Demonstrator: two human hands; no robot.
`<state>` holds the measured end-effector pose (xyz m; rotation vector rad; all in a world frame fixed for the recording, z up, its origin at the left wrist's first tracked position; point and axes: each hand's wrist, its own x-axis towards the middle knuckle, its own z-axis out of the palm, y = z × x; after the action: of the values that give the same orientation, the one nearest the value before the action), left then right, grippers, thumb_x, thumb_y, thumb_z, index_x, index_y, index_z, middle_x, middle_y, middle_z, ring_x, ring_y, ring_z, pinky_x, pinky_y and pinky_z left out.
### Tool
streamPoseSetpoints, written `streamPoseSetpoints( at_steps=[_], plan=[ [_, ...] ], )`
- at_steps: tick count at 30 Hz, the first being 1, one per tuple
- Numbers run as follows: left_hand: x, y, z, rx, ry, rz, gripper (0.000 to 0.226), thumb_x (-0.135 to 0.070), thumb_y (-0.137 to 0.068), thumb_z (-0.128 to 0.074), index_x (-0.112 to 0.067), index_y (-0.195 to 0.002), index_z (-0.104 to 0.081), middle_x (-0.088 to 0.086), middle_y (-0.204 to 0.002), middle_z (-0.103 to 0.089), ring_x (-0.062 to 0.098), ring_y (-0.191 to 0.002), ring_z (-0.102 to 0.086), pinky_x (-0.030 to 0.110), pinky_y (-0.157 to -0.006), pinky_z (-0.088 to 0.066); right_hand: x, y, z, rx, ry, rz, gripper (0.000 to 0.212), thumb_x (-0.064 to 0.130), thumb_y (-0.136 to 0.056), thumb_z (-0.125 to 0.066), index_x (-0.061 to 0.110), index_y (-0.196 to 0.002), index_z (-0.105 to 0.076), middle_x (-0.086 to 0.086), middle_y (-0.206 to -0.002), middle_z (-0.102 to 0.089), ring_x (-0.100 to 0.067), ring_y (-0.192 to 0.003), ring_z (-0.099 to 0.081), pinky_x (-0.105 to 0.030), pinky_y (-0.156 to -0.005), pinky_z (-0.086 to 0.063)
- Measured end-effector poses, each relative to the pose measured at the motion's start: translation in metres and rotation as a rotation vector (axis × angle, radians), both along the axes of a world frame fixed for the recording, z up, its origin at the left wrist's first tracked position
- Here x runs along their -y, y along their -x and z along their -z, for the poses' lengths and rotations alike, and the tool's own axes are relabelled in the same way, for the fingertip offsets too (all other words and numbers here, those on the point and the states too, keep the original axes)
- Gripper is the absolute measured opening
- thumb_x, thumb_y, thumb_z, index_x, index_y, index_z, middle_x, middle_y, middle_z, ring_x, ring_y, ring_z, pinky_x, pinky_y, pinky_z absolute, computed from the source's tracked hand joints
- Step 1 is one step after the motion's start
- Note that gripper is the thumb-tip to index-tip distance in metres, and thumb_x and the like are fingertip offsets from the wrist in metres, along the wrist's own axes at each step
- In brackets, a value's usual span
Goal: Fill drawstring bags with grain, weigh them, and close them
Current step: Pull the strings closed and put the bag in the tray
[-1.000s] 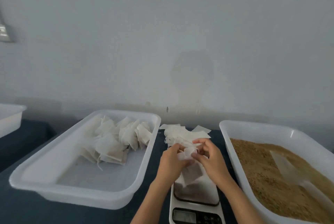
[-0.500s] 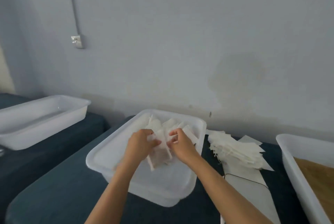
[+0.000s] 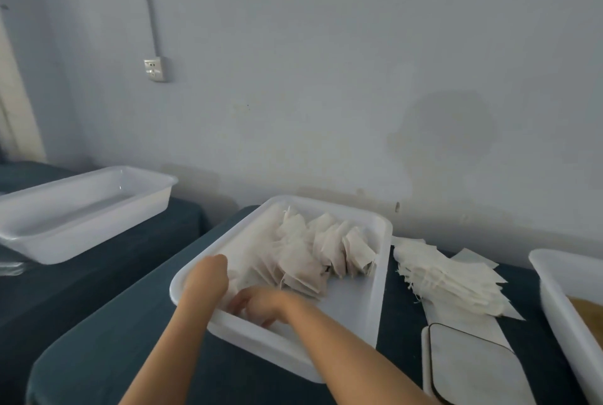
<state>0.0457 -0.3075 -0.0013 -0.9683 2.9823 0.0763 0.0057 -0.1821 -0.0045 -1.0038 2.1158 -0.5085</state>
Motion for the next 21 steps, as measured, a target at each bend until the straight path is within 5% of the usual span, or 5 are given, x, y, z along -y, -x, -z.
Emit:
streamPoseSetpoints(
  at_steps=[6,11,17,21],
  plan=[
    [-0.011,0.002,-0.002,-0.144,0.152,-0.022,0.026,-0.003,-0.091,-0.044,-0.012,-0.116,-0.043,0.000,-0.104,-0.064,0.014,-0.085,-0.062,0.020,-0.064,-0.042,-0.007,-0.004,-0.002,-0.075,0.012,-0.180,0.052,0.001,-0.098,-0.032,0.014,-0.148,-0.027,-0.014,-0.150,-0.031,-0.035,-0.135,-0.031,-0.039,-0.103,-0.033],
    [-0.041,0.009,-0.026,-0.427,0.113,0.136,0.023,-0.020,-0.090,-0.058,-0.020,-0.111,-0.050,-0.006,-0.115,-0.059,0.018,-0.105,-0.055,0.027,-0.080,-0.039,-0.048,0.018,-0.027,-0.148,0.288,0.034,0.045,-0.005,-0.093,-0.036,0.009,-0.133,-0.052,-0.008,-0.142,-0.047,-0.023,-0.132,-0.041,-0.032,-0.107,-0.034],
    [-0.111,0.045,-0.051,-0.597,-0.099,0.387,0.012,-0.028,-0.089,-0.058,-0.025,-0.100,-0.054,-0.014,-0.102,-0.063,0.012,-0.096,-0.060,0.028,-0.077,-0.043,-0.171,0.077,-0.066,-0.233,0.642,0.464,0.027,-0.006,-0.092,-0.042,0.006,-0.098,-0.066,-0.003,-0.095,-0.068,-0.013,-0.087,-0.064,-0.010,-0.063,-0.047],
    [-0.160,0.073,-0.052,-0.557,-0.148,0.504,0.012,-0.026,-0.090,-0.053,-0.023,-0.102,-0.055,-0.011,-0.104,-0.064,0.014,-0.096,-0.059,0.026,-0.075,-0.040,-0.253,0.113,-0.050,-0.591,0.528,0.764,0.022,-0.002,-0.092,-0.047,0.010,-0.090,-0.065,-0.001,-0.091,-0.066,-0.015,-0.087,-0.061,-0.023,-0.077,-0.050]
  ],
)
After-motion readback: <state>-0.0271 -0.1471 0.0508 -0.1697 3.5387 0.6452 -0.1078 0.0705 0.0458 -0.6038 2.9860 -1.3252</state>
